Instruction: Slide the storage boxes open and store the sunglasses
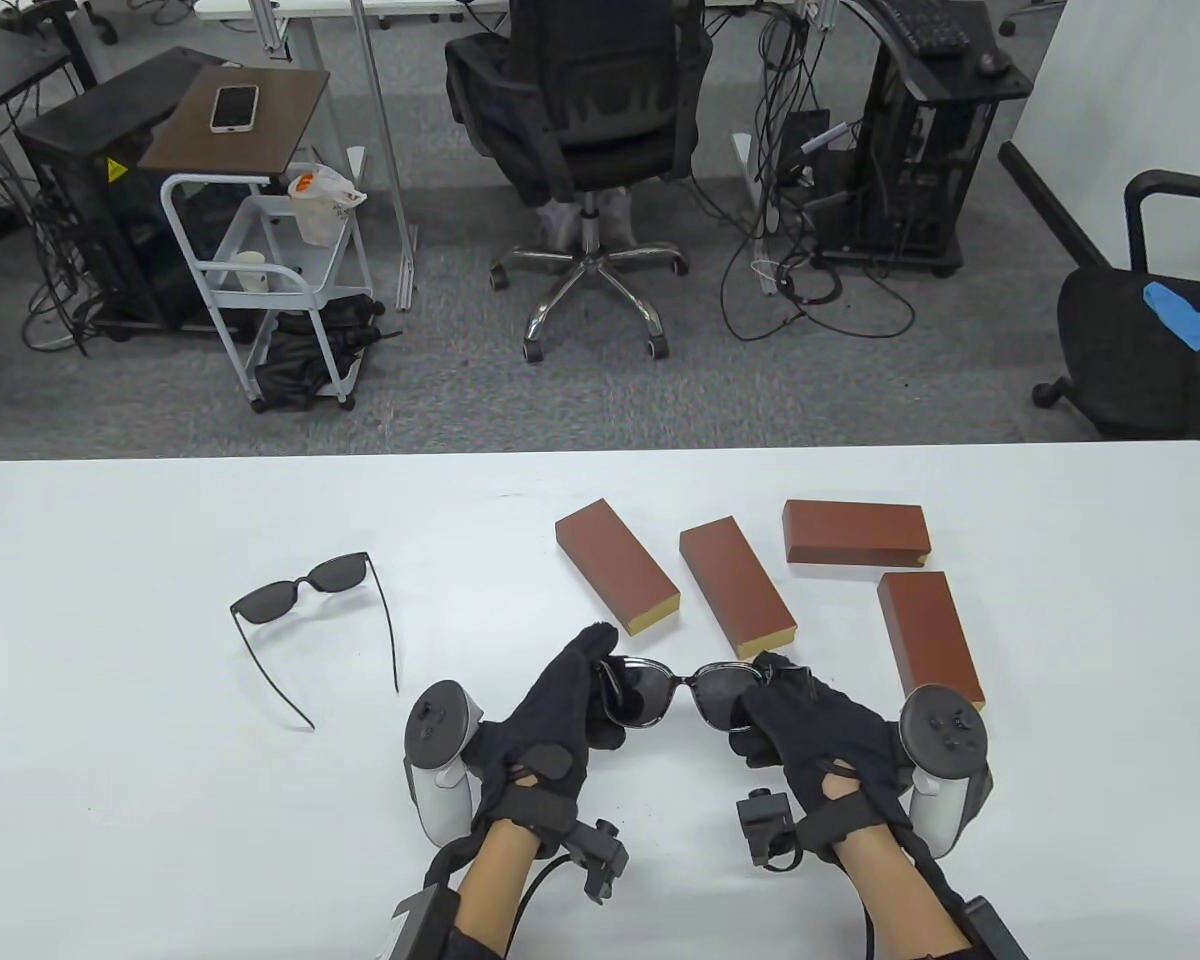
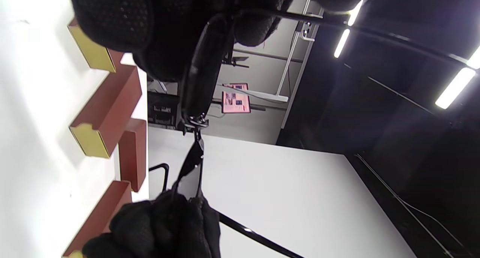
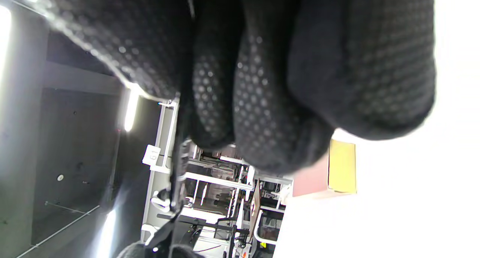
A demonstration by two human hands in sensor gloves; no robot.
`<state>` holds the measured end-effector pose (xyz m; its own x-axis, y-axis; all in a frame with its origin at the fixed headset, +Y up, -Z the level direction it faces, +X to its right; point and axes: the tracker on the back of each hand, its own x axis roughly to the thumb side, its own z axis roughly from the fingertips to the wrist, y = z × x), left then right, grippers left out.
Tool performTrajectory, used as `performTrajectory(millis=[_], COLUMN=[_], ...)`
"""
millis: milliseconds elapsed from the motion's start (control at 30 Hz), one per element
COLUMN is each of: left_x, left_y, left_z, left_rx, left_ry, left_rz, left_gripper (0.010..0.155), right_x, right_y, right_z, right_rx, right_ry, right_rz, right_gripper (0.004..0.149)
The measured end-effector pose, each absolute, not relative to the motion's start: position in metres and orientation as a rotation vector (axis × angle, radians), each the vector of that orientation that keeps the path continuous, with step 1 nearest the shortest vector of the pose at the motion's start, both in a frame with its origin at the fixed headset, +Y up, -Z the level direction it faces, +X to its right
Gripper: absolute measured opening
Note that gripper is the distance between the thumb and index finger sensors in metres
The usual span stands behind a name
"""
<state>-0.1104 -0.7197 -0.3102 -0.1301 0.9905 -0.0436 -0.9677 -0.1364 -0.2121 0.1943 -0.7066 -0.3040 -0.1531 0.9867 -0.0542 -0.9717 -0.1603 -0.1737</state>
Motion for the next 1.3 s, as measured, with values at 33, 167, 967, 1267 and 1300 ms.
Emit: performTrajectory(millis=[33,167,967,1267,1300], left_x=[-0.111,-0.114,-0.125,-0.127,-0.127], left_y=[-0.719,-0.72,-0.74,-0.736,-0.736], left_z=[-0.309,-0.306,-0.297,-0.297,-0.297], left_rx=[-0.179,-0.153,-0.2,-0.125,-0.121], left_ry=[-0.127,-0.094,0.039,0.08,0.082], left_rz=[1.663,1.61,1.672,1.583,1.574], left_gripper=[0.062,0.062,0.056,0.048,0.048], right_x=[0.194,0.192,0.178,0.178,0.179], right_y=[-0.707,-0.71,-0.712,-0.719,-0.719], right_z=[-0.305,-0.305,-0.308,-0.305,-0.305], right_rx=[-0.159,-0.134,0.237,0.248,0.229], right_ry=[-0.11,-0.123,-0.072,-0.098,-0.111], right_rz=[1.723,1.727,1.679,1.534,1.529], right_gripper=[0.052,0.056,0.067,0.068,0.066])
